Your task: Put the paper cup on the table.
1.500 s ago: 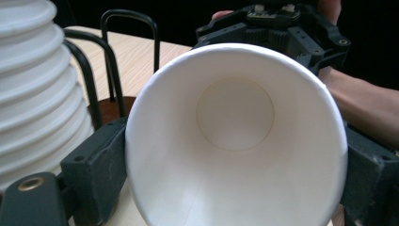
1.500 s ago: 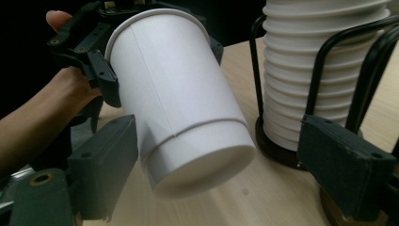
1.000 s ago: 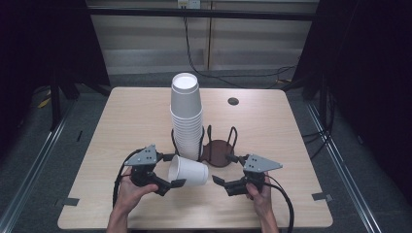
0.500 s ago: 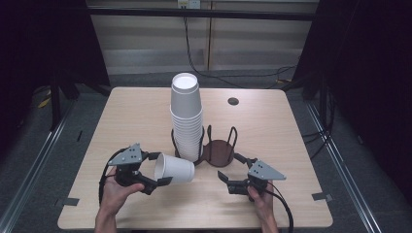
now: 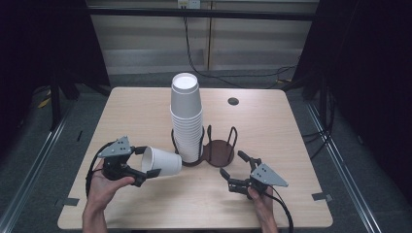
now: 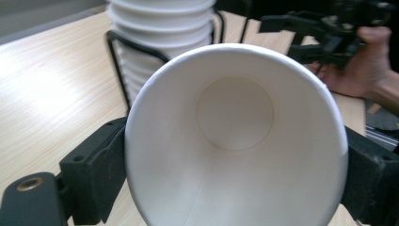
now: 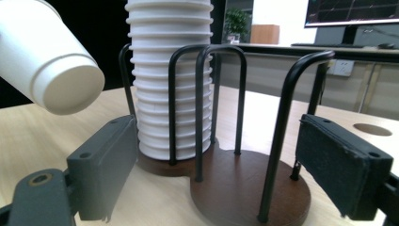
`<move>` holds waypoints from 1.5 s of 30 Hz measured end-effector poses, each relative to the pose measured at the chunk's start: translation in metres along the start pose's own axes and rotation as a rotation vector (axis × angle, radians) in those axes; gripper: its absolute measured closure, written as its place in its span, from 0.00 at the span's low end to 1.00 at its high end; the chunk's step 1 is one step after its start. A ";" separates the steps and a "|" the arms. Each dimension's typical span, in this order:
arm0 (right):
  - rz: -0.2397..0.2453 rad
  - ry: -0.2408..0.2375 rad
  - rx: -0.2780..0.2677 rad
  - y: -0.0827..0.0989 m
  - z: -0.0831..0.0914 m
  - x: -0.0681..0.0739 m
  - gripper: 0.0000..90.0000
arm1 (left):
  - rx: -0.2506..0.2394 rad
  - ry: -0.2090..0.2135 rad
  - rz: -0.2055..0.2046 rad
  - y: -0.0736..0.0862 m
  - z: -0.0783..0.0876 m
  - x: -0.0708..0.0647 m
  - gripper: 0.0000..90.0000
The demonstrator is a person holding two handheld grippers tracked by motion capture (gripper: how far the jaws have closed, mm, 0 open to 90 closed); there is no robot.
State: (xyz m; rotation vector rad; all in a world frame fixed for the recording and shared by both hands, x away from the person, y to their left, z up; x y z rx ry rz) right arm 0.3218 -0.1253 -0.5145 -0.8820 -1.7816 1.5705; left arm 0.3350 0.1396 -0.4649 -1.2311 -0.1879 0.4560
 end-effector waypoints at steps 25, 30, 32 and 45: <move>-0.019 0.000 -0.030 -0.002 0.002 -0.002 0.15 | 0.262 -0.166 -0.061 -0.006 0.002 0.053 0.11; -0.018 0.000 -0.030 -0.002 0.003 -0.001 0.15 | 0.293 -0.186 -0.050 -0.008 0.003 0.064 0.11; -0.018 0.000 -0.030 -0.002 0.003 -0.001 0.15 | 0.311 -0.190 -0.049 -0.008 0.003 0.069 0.11; -0.019 -0.003 -0.030 -0.002 0.003 -0.001 0.17 | 0.431 -0.213 -0.036 0.000 -0.008 0.091 0.11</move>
Point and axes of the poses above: each handheld gripper's, and its own axes: z roughly backward along the jaws, y roughly out of its underside, x roughly to its left, the point moved 10 cm from there along -z, roughly forward along the jaws, and after that the axes turned 9 degrees about -x, right-handed, at the moved point
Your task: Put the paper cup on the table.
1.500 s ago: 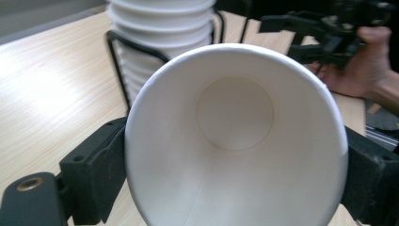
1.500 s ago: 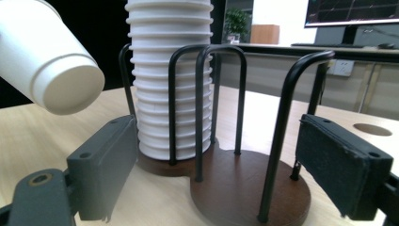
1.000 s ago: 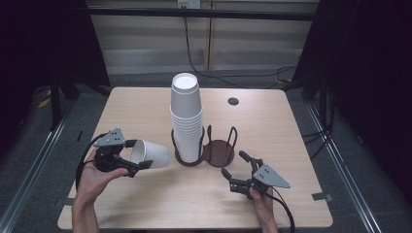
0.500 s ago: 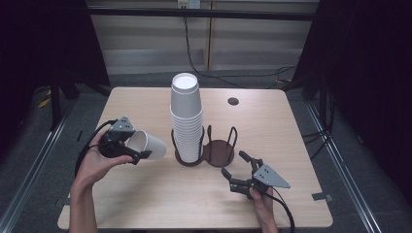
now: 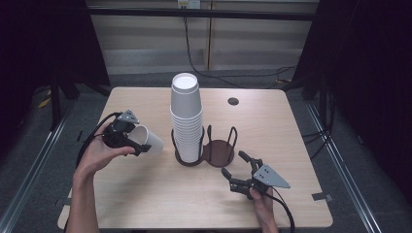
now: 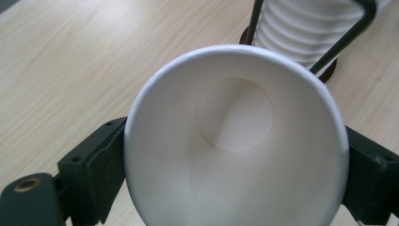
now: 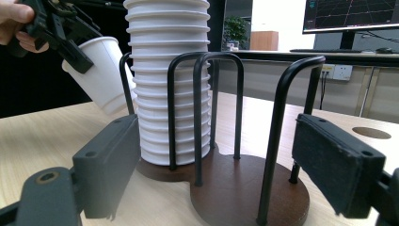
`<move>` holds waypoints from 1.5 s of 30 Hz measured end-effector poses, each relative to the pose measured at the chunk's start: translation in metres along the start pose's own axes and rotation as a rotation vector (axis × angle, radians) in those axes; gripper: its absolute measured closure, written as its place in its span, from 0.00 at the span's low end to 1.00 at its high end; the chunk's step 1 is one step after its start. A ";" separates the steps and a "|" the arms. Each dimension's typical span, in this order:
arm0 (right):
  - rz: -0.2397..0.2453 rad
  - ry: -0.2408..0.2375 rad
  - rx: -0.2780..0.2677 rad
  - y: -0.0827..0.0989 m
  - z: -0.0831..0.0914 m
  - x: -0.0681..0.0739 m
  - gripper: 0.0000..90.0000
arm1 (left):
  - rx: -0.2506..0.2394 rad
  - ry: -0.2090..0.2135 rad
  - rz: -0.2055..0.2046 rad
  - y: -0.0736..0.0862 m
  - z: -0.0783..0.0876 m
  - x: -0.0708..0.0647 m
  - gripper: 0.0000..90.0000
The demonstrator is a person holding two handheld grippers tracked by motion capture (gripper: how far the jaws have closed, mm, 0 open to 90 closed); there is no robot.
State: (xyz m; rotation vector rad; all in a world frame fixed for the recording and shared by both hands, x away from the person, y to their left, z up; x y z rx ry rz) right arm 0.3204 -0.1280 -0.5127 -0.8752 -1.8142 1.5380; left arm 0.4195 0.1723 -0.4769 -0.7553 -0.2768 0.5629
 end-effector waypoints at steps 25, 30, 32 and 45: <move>0.004 0.027 0.000 0.000 0.001 -0.002 0.14 | 0.245 -0.007 -0.041 0.001 -0.027 0.024 0.10; 0.004 0.031 0.001 0.000 0.001 -0.002 0.14 | 0.270 0.006 -0.055 0.001 -0.036 0.022 0.09; 0.003 0.031 0.001 0.000 0.001 -0.002 0.14 | 0.269 0.000 -0.063 0.000 -0.039 0.021 0.09; 0.003 0.031 0.000 0.000 0.001 -0.002 0.14 | 0.269 -0.002 -0.122 -0.006 -0.055 0.013 0.07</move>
Point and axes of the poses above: each handheld gripper's, and its own axes: z roughly backward along the jaws, y roughly out of its underside, x roughly to its left, the point moved 10 cm from there along -z, roughly forward along the jaws, and after that the axes turned 9 degrees about -x, right-handed, at the moved point
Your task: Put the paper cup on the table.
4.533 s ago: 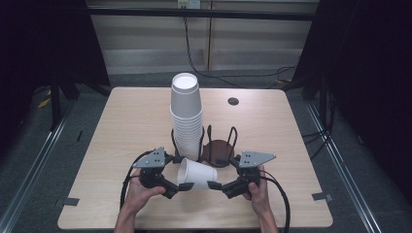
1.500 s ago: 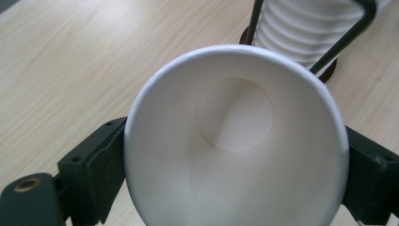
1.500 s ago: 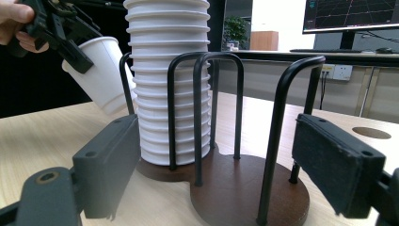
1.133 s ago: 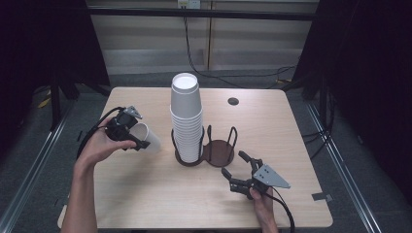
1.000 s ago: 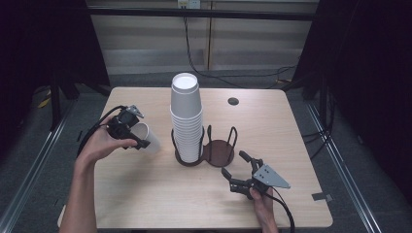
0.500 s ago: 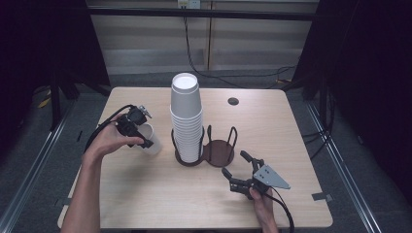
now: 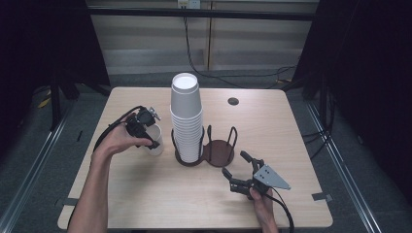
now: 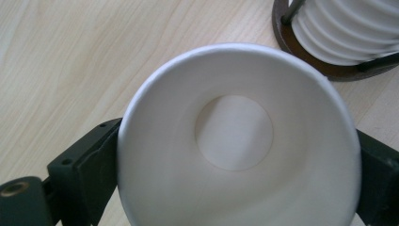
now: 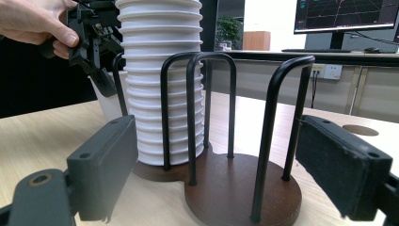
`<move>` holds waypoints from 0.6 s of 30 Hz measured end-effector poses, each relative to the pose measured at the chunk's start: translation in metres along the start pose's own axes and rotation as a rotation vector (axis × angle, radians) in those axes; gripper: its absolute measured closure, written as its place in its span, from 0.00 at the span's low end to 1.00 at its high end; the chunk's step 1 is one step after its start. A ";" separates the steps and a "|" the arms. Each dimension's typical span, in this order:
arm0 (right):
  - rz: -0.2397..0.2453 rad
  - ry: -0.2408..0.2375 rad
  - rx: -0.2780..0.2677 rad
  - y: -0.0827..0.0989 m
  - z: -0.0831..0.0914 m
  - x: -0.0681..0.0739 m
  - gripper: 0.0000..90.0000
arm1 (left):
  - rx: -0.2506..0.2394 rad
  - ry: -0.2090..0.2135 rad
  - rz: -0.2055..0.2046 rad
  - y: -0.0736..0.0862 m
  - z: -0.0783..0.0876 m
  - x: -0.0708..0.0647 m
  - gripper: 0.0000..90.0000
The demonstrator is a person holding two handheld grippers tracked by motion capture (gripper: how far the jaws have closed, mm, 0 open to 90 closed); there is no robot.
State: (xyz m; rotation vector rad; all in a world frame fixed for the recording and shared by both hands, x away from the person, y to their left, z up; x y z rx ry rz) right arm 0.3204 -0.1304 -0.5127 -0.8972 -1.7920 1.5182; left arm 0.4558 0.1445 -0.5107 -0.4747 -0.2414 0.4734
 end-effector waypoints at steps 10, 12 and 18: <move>0.000 0.000 0.000 0.000 0.000 0.000 0.15 | 0.012 -0.013 0.023 0.010 -0.007 0.000 0.06; 0.000 0.000 0.000 0.000 0.000 0.000 0.15 | 0.005 -0.019 0.043 0.012 -0.009 0.001 0.06; -0.001 0.001 0.001 0.000 0.000 0.000 0.15 | -0.004 -0.011 0.033 0.023 -0.013 0.001 0.07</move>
Point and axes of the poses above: each handheld gripper's, and its own axes: z roughly backward along the jaws, y roughly out of its underside, x roughly to its left, the point moved 10 cm from there along -z, roughly forward along the jaws, and after that the axes turned 9 degrees about -x, right-handed, at the moved point
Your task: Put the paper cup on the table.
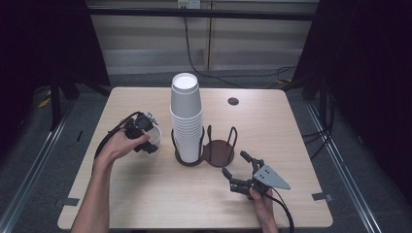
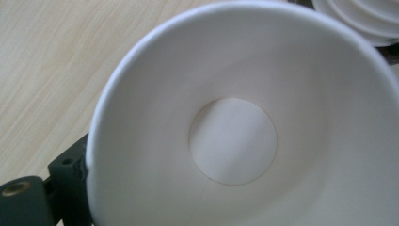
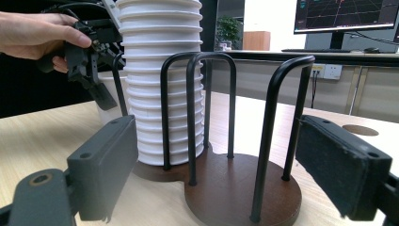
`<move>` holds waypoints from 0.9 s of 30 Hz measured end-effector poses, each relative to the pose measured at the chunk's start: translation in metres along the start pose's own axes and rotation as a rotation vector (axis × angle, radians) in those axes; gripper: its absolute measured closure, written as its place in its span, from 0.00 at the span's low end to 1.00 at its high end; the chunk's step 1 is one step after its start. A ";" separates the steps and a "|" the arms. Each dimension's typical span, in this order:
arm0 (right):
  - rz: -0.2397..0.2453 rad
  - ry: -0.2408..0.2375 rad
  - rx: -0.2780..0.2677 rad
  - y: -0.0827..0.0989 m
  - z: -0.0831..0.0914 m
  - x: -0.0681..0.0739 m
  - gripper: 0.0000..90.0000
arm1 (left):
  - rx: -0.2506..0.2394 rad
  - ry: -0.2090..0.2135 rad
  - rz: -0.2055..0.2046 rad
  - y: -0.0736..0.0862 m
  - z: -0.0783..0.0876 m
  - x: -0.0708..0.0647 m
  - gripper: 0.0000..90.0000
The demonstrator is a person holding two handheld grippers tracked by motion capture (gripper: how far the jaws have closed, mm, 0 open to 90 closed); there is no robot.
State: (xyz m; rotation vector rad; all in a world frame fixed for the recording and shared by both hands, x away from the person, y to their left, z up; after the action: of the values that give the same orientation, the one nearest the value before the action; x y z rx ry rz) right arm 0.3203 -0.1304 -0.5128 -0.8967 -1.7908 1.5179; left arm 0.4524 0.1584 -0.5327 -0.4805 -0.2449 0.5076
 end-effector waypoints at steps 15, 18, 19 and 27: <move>0.001 0.004 -0.001 0.000 0.000 0.000 0.15 | -0.094 0.034 0.056 0.021 0.004 -0.004 0.17; 0.001 0.004 -0.001 0.000 0.000 0.000 0.15 | -0.106 0.034 0.067 0.023 0.007 -0.004 0.18; 0.001 0.001 -0.001 0.000 0.000 0.000 0.15 | -0.110 0.037 0.064 0.023 0.009 -0.003 0.18; 0.002 0.003 -0.001 0.000 0.000 0.000 0.15 | -0.165 0.043 0.116 0.029 0.018 -0.003 0.18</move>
State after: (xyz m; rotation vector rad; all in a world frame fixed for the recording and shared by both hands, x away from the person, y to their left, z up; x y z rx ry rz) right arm 0.3204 -0.1308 -0.5127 -0.9012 -1.7892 1.5156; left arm 0.4321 0.1860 -0.5317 -0.6681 -0.2190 0.5922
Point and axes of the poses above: each handheld gripper's, and its own axes: z roughly backward along the jaws, y roughly out of its underside, x roughly to its left, the point moved 10 cm from there along -z, roughly forward along the jaws, and after that the axes turned 9 degrees about -x, right-handed, at the moved point
